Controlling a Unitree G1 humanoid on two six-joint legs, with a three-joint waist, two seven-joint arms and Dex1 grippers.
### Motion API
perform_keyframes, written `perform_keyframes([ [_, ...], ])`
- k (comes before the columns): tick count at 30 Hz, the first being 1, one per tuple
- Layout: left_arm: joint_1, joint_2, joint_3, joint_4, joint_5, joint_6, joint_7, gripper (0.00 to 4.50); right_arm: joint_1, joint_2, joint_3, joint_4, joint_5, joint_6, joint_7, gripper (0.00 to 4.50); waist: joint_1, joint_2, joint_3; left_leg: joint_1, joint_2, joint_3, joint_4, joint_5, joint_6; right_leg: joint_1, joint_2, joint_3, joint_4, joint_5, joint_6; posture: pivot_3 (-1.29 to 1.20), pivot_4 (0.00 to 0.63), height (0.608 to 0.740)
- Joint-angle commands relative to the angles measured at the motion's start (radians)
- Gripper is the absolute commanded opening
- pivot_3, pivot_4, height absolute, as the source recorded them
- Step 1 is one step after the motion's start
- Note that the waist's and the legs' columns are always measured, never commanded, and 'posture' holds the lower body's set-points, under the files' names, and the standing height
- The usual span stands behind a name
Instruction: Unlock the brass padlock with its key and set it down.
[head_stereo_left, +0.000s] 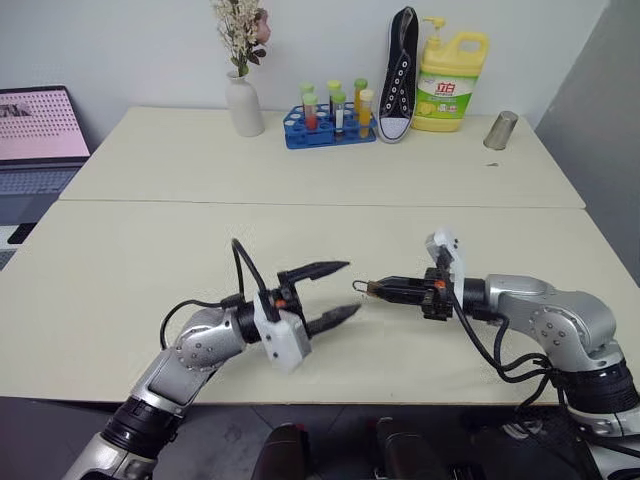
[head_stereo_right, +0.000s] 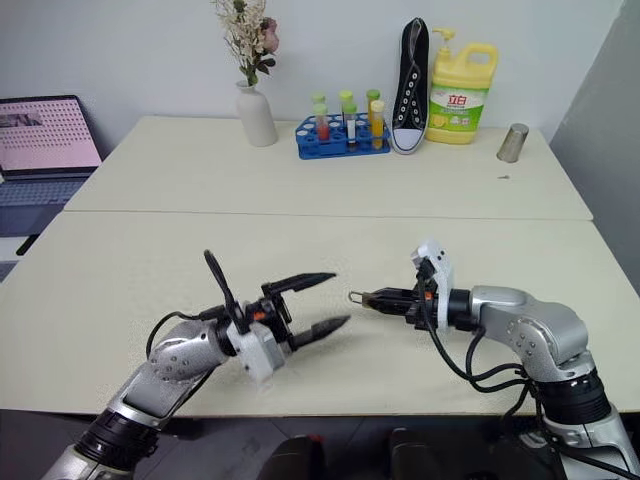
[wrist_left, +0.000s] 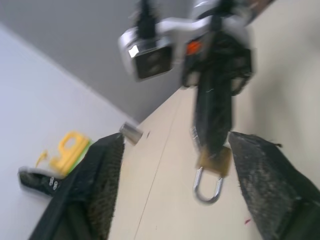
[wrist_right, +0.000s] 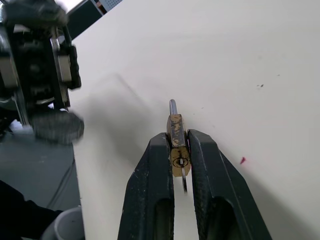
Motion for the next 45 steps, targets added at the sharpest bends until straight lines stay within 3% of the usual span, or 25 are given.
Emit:
perform_keyframes([
  [1,-0.047,-0.045,0.045,-0.027,-0.131,0.183,-0.017,2.10,-0.024,-0.025,-0.031,-0.035,-0.011,-0.056,0.046,0.11,0.001,0.000,0.000,0.000,0.000,0.000,0.000,0.000,0.000,0.000,0.001,0.000,0.000,0.000,0.000,0.00,0.150,0.740],
  [8,-0.109,-0.079,0.043,0.013,-0.291,0.482,-0.171,0.00,-0.021,-0.043,-0.051,-0.078,0.009,-0.075,0.093,0.11,-0.001,0.000,0.000,0.000,0.000,0.000,0.000,0.000,0.000,0.000,0.005,0.000,0.000,0.000,0.000,0.00,0.150,0.740],
  [20,-0.100,-0.120,0.050,-0.040,-0.392,0.721,-0.310,0.00,-0.003,-0.034,-0.072,-0.112,0.042,-0.064,0.094,0.11,-0.001,0.000,0.000,0.000,0.000,0.000,0.000,0.000,0.000,0.000,0.005,0.001,0.000,0.000,0.000,0.00,0.150,0.740],
  [31,-0.096,-0.174,0.070,-0.063,-0.371,0.749,-0.294,0.00,0.006,-0.036,-0.070,-0.109,0.048,-0.057,0.099,0.11,0.000,0.000,0.000,0.000,0.000,0.000,0.000,0.000,0.000,0.000,0.005,0.002,0.000,0.000,0.000,0.00,0.150,0.740],
  [45,-0.055,-0.152,0.101,-0.160,-0.422,0.847,-0.326,0.00,0.017,-0.044,-0.067,-0.101,0.034,-0.064,0.105,0.11,-0.001,0.000,0.000,0.000,0.000,0.000,0.000,0.000,0.000,0.000,0.005,0.001,0.000,0.000,0.000,0.00,0.150,0.740],
])
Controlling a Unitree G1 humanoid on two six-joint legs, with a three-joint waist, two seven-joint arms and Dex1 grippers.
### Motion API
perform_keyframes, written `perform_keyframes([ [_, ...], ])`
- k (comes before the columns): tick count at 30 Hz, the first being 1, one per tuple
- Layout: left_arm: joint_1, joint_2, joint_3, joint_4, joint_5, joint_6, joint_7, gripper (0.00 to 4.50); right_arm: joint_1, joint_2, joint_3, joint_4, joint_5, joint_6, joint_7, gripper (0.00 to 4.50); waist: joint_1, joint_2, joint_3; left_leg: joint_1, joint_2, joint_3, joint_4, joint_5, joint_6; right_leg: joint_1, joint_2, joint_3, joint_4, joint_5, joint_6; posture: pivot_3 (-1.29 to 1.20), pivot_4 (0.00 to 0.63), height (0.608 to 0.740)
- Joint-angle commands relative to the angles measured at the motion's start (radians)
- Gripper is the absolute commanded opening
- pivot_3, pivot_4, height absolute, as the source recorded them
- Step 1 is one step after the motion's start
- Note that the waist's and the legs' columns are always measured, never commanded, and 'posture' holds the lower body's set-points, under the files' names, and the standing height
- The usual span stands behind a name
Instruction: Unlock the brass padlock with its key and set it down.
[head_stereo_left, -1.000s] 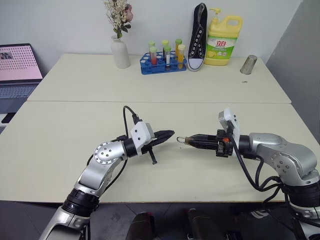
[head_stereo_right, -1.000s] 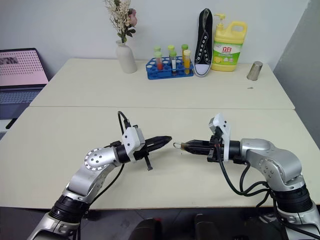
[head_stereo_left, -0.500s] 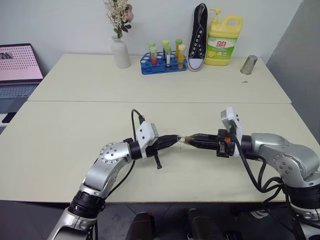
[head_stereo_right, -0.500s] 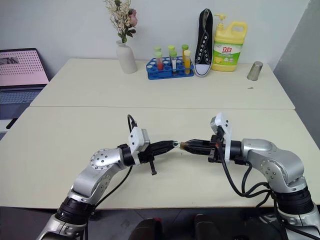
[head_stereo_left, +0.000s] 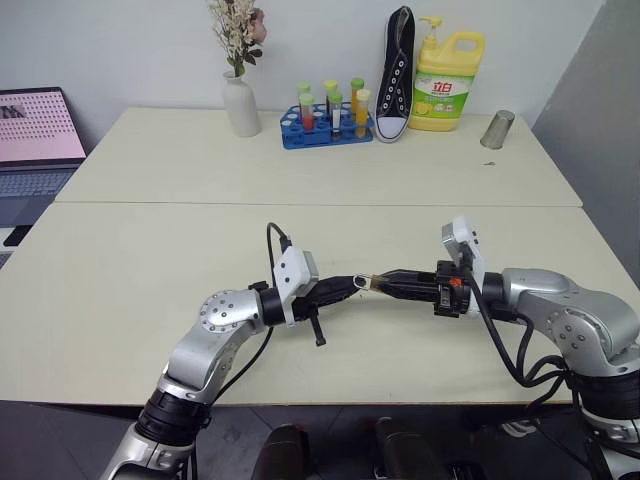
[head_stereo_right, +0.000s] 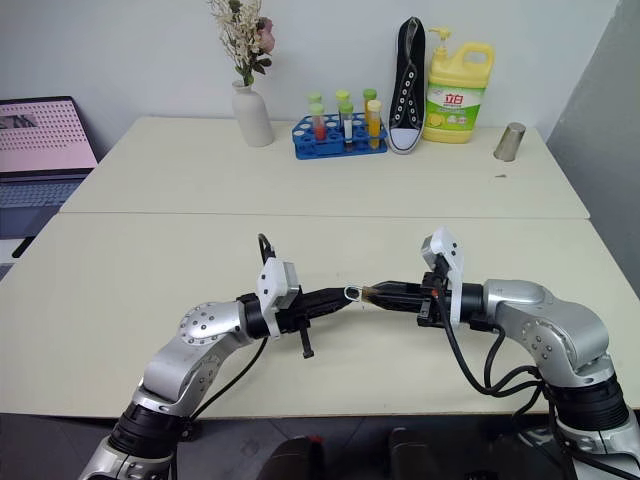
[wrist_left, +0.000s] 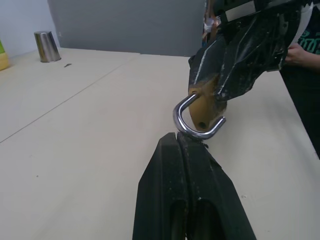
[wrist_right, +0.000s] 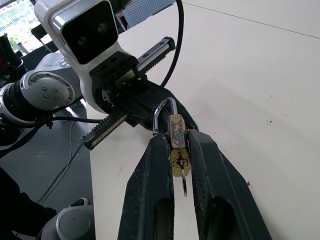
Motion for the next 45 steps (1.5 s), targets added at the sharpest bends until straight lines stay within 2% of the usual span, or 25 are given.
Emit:
perform_keyframes([
  [1,0.002,0.005,0.032,-0.074,-0.045,0.035,-0.005,0.00,0.000,-0.012,-0.017,-0.022,0.005,-0.018,0.012,0.11,0.000,0.000,0.000,0.000,0.000,0.000,0.000,0.000,0.000,0.000,0.000,0.000,0.000,0.000,0.000,0.00,0.150,0.740],
  [16,0.024,0.034,0.061,-0.214,-0.188,0.231,-0.028,0.00,-0.009,-0.008,-0.009,-0.021,-0.013,-0.015,0.010,0.11,0.000,0.000,0.000,0.000,0.000,0.000,0.000,0.000,0.000,0.000,0.000,0.000,0.000,0.000,0.000,0.00,0.150,0.740],
  [22,0.013,0.018,0.088,-0.236,-0.238,0.291,0.018,0.00,-0.012,-0.004,-0.006,-0.022,-0.013,-0.013,0.005,0.11,0.000,0.000,0.000,0.000,0.000,0.000,0.000,0.000,0.000,0.000,0.000,0.000,0.000,0.000,0.000,0.00,0.150,0.740],
  [45,-0.025,-0.027,0.087,-0.191,-0.204,0.267,0.056,0.00,-0.012,0.000,0.009,-0.025,-0.017,-0.016,0.008,0.11,0.000,0.000,0.000,0.000,0.000,0.000,0.000,0.000,0.000,0.000,0.000,0.000,0.000,0.000,0.000,0.00,0.150,0.740],
])
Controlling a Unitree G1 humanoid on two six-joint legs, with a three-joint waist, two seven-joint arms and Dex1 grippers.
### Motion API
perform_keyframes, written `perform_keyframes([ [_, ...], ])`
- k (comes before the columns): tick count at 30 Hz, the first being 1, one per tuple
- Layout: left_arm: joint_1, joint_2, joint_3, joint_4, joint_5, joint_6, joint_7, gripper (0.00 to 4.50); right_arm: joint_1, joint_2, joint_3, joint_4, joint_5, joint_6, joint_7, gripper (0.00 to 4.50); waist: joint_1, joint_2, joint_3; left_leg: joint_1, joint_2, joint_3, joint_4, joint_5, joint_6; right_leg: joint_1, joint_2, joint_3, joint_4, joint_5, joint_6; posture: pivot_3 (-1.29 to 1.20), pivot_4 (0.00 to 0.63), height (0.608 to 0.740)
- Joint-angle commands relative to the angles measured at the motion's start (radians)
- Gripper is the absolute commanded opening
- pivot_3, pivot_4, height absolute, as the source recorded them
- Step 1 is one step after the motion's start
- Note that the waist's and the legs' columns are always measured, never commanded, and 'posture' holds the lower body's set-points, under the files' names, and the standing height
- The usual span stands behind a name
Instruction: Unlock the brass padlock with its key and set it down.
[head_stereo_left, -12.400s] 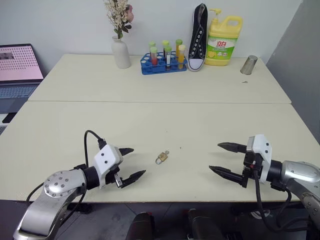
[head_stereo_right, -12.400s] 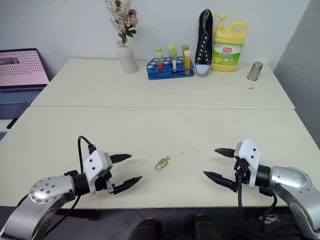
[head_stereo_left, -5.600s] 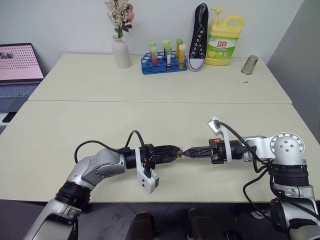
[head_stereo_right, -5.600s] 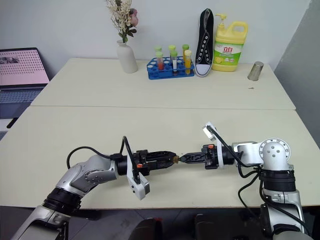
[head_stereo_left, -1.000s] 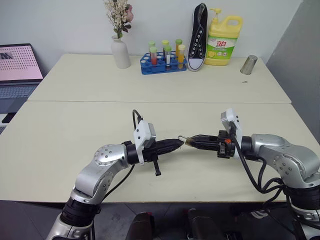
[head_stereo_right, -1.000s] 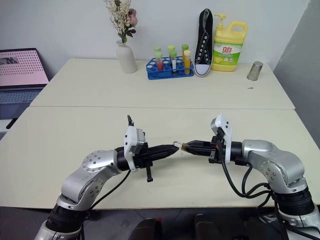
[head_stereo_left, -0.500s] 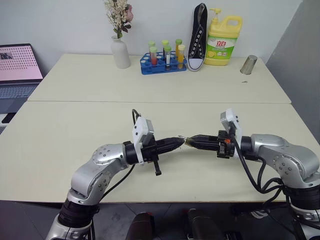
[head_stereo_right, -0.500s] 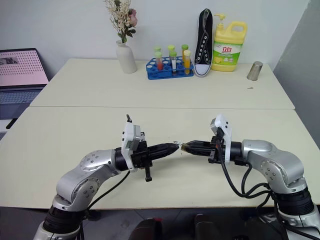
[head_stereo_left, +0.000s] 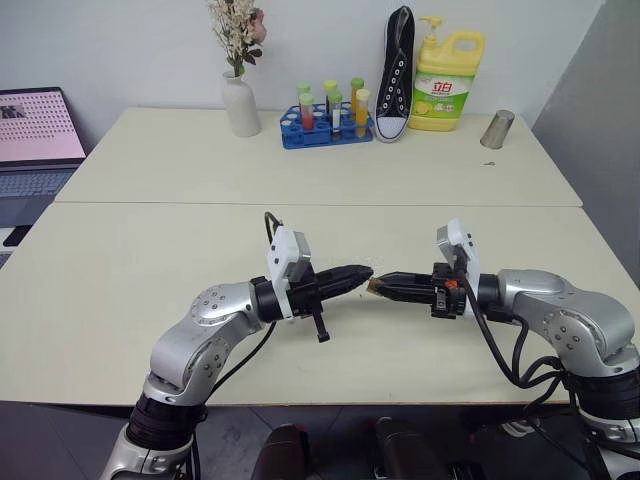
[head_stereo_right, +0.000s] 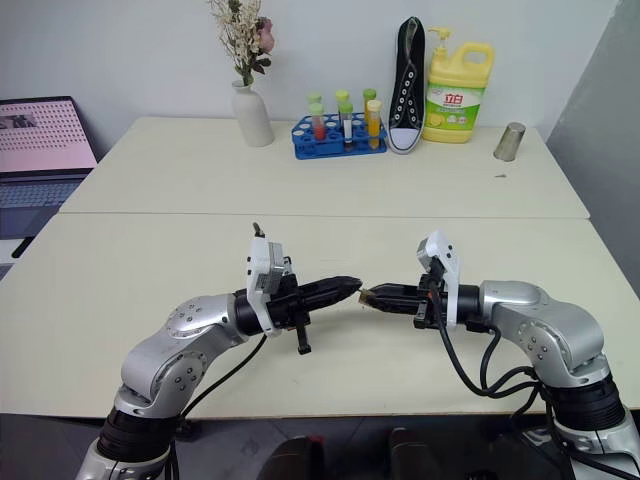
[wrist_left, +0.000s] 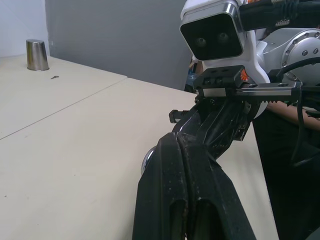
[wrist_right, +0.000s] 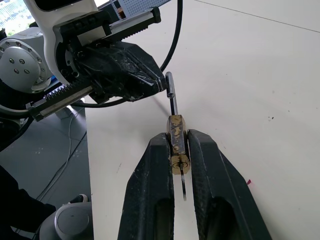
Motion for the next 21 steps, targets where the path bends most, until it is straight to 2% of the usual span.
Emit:
perform_keyframes([
  [1,-0.011,0.001,0.003,-0.013,0.006,-0.020,-0.009,0.00,-0.011,-0.006,-0.011,-0.022,0.005,-0.014,0.007,0.11,0.000,0.000,0.000,0.000,0.000,0.000,0.000,0.000,0.000,0.000,0.000,0.000,0.000,0.000,0.000,0.00,0.150,0.740],
  [10,0.010,0.097,0.033,-0.086,0.030,-0.020,-0.035,0.00,-0.019,-0.010,-0.029,0.028,0.014,0.017,0.000,0.11,0.000,0.000,0.000,0.000,0.000,0.000,0.000,0.000,0.000,0.000,0.000,0.000,0.000,0.000,0.000,0.00,0.150,0.740],
  [14,0.040,0.171,0.031,-0.080,0.125,-0.143,-0.084,0.00,-0.035,-0.011,-0.034,0.072,0.023,0.046,0.002,0.11,-0.001,0.000,0.000,0.000,0.000,0.001,0.000,0.000,0.000,0.000,0.000,0.001,0.000,0.000,0.000,0.00,0.150,0.740],
  [17,0.078,0.252,0.003,-0.018,0.260,-0.309,-0.145,0.61,-0.059,-0.019,-0.010,0.119,0.017,0.086,0.018,0.11,-0.001,0.000,0.000,0.000,0.000,0.001,-0.001,0.000,0.000,0.000,0.000,0.001,0.000,0.000,0.000,0.00,0.150,0.740],
  [21,0.107,0.310,-0.028,0.089,0.405,-0.544,-0.196,1.88,-0.114,-0.023,0.048,0.188,-0.006,0.130,0.048,0.11,0.000,0.001,0.001,0.001,0.000,0.001,-0.001,0.000,0.000,-0.001,0.000,0.001,0.000,0.000,-0.001,0.00,0.150,0.740],
])
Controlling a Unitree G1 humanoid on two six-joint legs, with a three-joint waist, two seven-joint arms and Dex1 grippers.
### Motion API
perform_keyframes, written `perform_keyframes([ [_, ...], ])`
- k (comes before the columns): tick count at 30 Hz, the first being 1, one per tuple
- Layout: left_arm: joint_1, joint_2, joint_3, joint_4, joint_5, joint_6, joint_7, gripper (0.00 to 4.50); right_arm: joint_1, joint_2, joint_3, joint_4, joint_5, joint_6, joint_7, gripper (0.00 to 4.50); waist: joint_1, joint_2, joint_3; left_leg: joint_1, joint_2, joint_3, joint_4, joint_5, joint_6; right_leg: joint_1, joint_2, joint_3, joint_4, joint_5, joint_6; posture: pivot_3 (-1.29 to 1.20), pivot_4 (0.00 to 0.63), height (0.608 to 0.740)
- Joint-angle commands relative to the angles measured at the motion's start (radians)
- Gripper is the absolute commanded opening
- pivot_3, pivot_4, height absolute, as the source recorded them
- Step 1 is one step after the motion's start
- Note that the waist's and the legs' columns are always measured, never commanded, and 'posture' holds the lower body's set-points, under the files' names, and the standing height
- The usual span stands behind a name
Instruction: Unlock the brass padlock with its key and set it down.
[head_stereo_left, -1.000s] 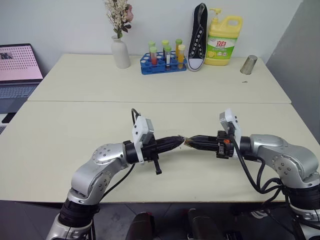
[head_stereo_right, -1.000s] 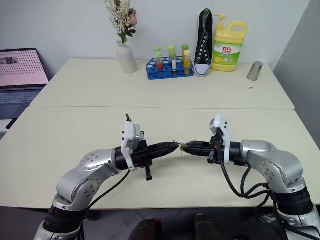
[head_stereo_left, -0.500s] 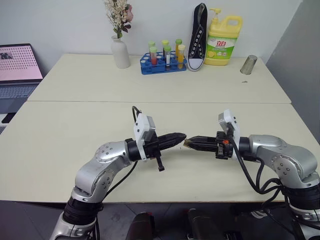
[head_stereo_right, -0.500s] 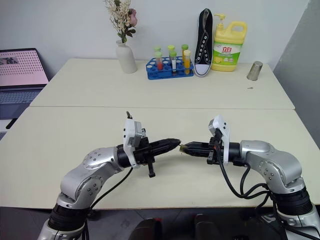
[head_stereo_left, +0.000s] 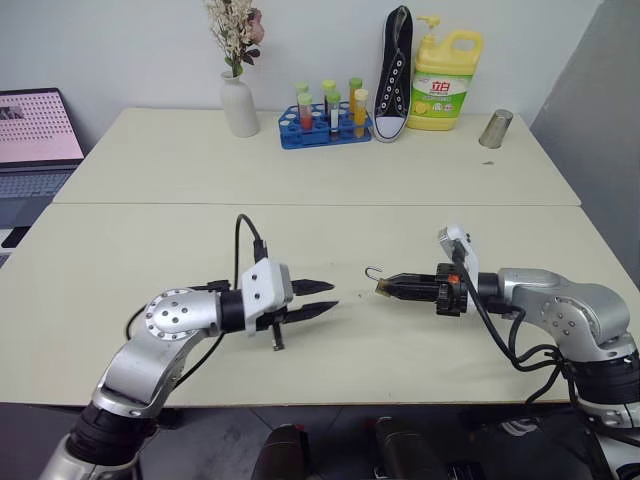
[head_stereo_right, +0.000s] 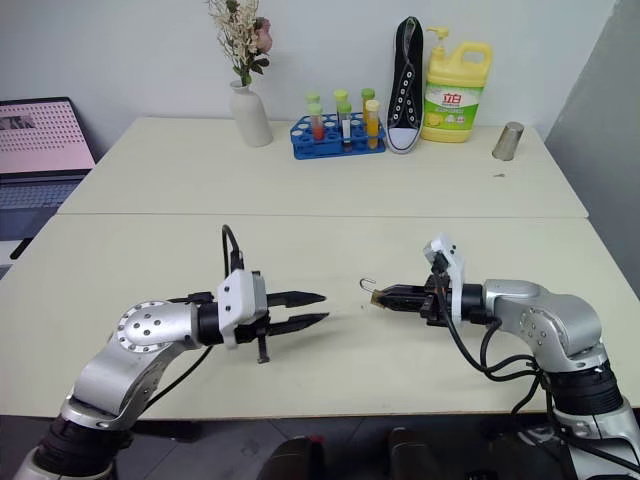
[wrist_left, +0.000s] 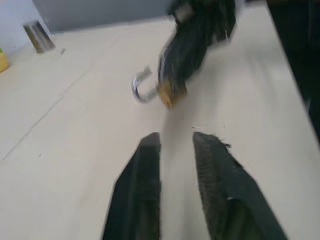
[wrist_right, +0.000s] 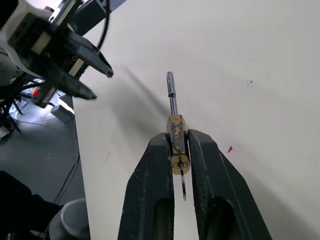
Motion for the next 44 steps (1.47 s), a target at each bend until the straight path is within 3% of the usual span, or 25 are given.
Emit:
perform_keyframes([
  [1,0.011,0.019,-0.018,0.064,0.100,-0.194,-0.035,2.20,-0.066,-0.008,0.047,0.037,-0.012,0.027,0.048,0.11,0.001,0.000,0.000,0.000,0.000,0.000,0.000,0.000,0.000,0.000,0.000,0.000,0.000,0.000,0.000,0.00,0.150,0.740],
  [8,0.049,0.002,-0.011,0.104,0.152,-0.286,-0.004,4.49,-0.144,-0.006,0.191,0.128,-0.077,0.045,0.138,0.11,0.000,0.000,0.000,-0.001,0.000,0.000,0.000,0.000,0.000,-0.001,-0.005,0.000,-0.001,0.000,0.000,0.00,0.150,0.740],
  [15,0.109,-0.007,-0.011,0.056,0.173,-0.284,0.027,4.50,-0.258,0.075,0.352,0.326,-0.254,-0.064,0.187,0.11,-0.002,0.001,0.001,-0.001,0.001,0.000,0.000,0.000,0.000,-0.001,-0.005,-0.001,0.000,0.000,0.000,0.00,0.150,0.740],
  [20,0.102,-0.018,-0.013,0.052,0.172,-0.277,0.037,4.50,-0.269,0.073,0.349,0.373,-0.345,-0.152,0.186,1.84,0.002,0.001,0.001,-0.001,0.000,0.000,0.000,0.000,0.000,-0.001,-0.005,-0.001,0.000,0.000,0.000,0.00,0.150,0.740],
  [27,0.066,-0.044,0.009,0.065,0.112,-0.205,0.043,4.50,-0.188,0.004,0.239,0.212,-0.362,-0.214,0.153,4.40,0.001,0.002,0.001,-0.002,0.000,-0.001,0.000,0.000,0.000,-0.001,-0.006,-0.002,0.000,0.000,-0.001,0.00,0.150,0.740],
  [33,0.014,-0.040,0.049,0.015,0.049,0.053,0.084,4.50,0.090,-0.106,0.041,-0.174,-0.292,-0.299,0.145,4.46,0.003,0.002,0.001,-0.002,0.000,-0.002,-0.001,0.000,0.000,-0.001,-0.005,-0.003,0.000,0.000,0.000,0.00,0.150,0.740],
  [37,0.028,0.028,0.060,-0.026,-0.014,0.105,-0.012,4.50,0.192,-0.156,0.004,-0.246,-0.343,-0.362,0.116,4.46,-0.005,0.001,0.002,-0.001,0.000,0.000,0.000,0.000,0.000,0.000,-0.005,-0.002,0.000,0.000,0.000,0.00,0.150,0.740],
  [44,0.037,0.096,0.083,-0.034,-0.092,0.172,-0.103,4.50,0.239,-0.172,0.000,-0.285,-0.342,-0.383,0.108,4.46,-0.003,0.001,0.002,0.000,0.000,0.000,0.000,0.000,0.000,0.000,-0.004,-0.002,0.000,0.000,0.000,0.00,0.150,0.740],
])
